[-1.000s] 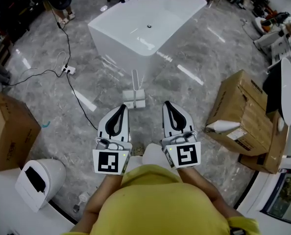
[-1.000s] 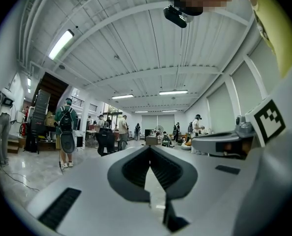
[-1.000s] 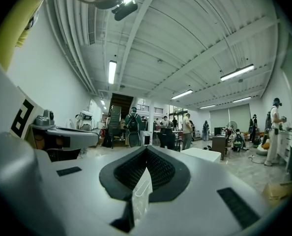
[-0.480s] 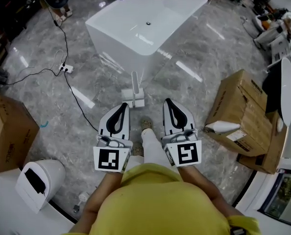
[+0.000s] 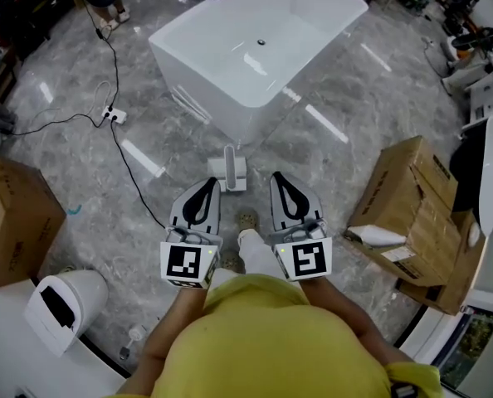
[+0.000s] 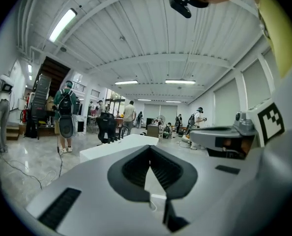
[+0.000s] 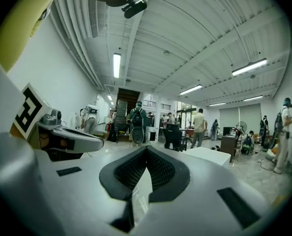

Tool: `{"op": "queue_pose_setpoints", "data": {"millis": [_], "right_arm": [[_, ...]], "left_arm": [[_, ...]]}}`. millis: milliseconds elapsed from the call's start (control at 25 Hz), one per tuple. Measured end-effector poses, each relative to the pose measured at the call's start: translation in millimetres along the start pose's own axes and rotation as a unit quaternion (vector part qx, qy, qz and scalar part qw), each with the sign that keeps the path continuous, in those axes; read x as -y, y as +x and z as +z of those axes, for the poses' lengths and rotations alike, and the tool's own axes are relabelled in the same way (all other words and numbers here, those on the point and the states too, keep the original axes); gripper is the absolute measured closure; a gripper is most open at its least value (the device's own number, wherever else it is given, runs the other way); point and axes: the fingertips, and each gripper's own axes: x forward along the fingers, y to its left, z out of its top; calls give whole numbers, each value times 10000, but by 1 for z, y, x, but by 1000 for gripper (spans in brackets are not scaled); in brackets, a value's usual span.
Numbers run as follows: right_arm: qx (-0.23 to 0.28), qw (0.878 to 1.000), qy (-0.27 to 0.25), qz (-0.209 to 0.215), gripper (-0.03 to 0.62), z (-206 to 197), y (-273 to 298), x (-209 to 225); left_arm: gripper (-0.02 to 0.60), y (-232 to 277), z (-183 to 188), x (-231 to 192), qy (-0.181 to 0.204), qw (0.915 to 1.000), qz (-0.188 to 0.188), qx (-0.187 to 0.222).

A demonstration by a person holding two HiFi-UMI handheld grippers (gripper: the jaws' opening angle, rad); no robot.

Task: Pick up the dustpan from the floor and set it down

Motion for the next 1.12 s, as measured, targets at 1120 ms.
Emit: {"op": "queue_pose_setpoints", "data": {"millis": [1120], "right_arm": [[-1131,9889,202,941,583,-95,90,18]], "left_arm": [[374,95,-143,-33,-1733,9558,-782,-2241]]}}
